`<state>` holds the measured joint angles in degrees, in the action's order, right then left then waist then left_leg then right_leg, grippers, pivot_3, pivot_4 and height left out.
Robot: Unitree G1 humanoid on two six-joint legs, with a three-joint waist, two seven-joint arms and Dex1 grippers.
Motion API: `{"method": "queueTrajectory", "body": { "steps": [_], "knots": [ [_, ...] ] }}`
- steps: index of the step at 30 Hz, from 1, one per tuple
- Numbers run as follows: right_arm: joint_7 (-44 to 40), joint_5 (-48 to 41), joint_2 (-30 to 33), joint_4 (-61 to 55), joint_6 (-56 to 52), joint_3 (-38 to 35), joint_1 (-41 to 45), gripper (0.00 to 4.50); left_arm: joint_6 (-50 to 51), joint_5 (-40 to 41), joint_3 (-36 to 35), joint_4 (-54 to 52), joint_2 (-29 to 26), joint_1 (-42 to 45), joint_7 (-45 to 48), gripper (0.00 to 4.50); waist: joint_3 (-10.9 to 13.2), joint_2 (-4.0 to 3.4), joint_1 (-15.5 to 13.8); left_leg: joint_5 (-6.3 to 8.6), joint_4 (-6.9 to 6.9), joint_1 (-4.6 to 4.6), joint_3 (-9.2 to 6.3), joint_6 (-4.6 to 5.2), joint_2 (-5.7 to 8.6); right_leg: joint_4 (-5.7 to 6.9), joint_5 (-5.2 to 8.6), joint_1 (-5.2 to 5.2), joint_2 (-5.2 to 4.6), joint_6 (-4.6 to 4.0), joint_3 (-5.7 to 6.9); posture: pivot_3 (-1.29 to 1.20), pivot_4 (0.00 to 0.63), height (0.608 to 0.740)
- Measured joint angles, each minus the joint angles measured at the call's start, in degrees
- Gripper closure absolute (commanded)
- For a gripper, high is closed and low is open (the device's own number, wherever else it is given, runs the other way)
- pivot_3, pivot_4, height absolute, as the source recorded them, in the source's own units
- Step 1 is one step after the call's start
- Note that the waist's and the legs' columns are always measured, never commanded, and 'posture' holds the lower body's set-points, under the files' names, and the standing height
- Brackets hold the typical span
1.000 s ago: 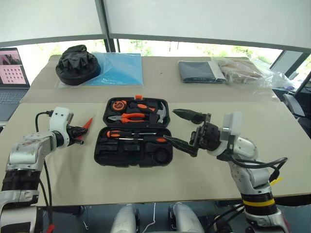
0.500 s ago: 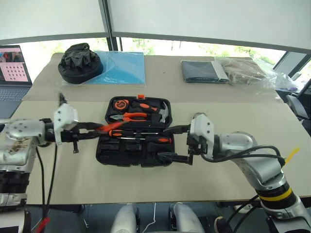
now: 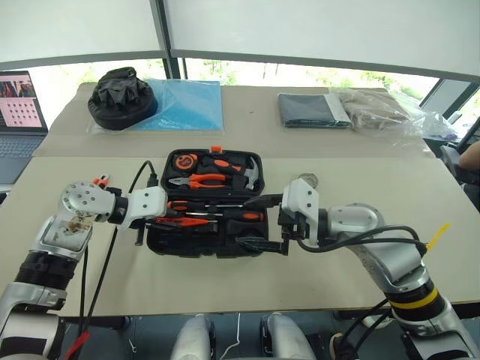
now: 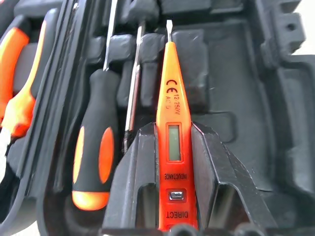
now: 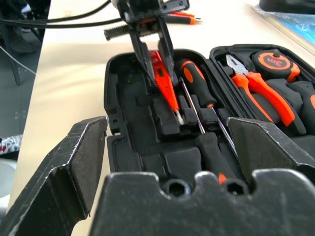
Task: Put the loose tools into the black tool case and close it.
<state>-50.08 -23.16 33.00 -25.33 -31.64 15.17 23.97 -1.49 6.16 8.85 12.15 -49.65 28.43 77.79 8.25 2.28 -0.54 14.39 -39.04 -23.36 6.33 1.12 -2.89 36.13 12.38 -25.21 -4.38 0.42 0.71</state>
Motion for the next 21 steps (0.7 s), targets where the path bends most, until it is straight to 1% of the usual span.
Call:
{"method": "queueTrajectory", "body": {
  "steps": [2, 15, 21],
  "knots": [
    [-0.1, 0.0, -0.1, 0.0, 0.0, 0.0, 0.0, 0.00, 1.4, -0.3, 0.3, 0.0, 0.2, 0.3, 0.0, 4.04, 0.0, 0.00, 0.0, 0.00, -0.01, 0.00, 0.00, 0.00, 0.00, 0.00, 0.00, 0.00, 0.00, 0.01, 0.00, 0.00, 0.150, 0.740],
    [0.0, 0.1, -0.2, 0.0, 0.0, 0.0, 0.0, 0.00, 1.3, -4.0, 2.7, -1.3, -0.7, 2.2, 1.7, 4.04, 0.0, 0.00, 0.1, 0.00, -0.01, 0.06, 0.01, 0.00, 0.01, 0.03, 0.01, 0.04, 0.00, 0.01, -0.03, 0.00, 0.150, 0.740],
    [0.1, 0.5, -0.4, 0.1, 0.0, 0.0, 0.0, 0.00, 4.4, -6.2, 4.3, -2.9, -0.7, 3.0, 1.7, 4.04, 0.0, -0.01, 0.2, 0.00, -0.01, 0.13, 0.01, 0.00, 0.01, 0.06, 0.01, 0.09, 0.01, 0.02, -0.04, 0.00, 0.150, 0.740]
  ]
}}
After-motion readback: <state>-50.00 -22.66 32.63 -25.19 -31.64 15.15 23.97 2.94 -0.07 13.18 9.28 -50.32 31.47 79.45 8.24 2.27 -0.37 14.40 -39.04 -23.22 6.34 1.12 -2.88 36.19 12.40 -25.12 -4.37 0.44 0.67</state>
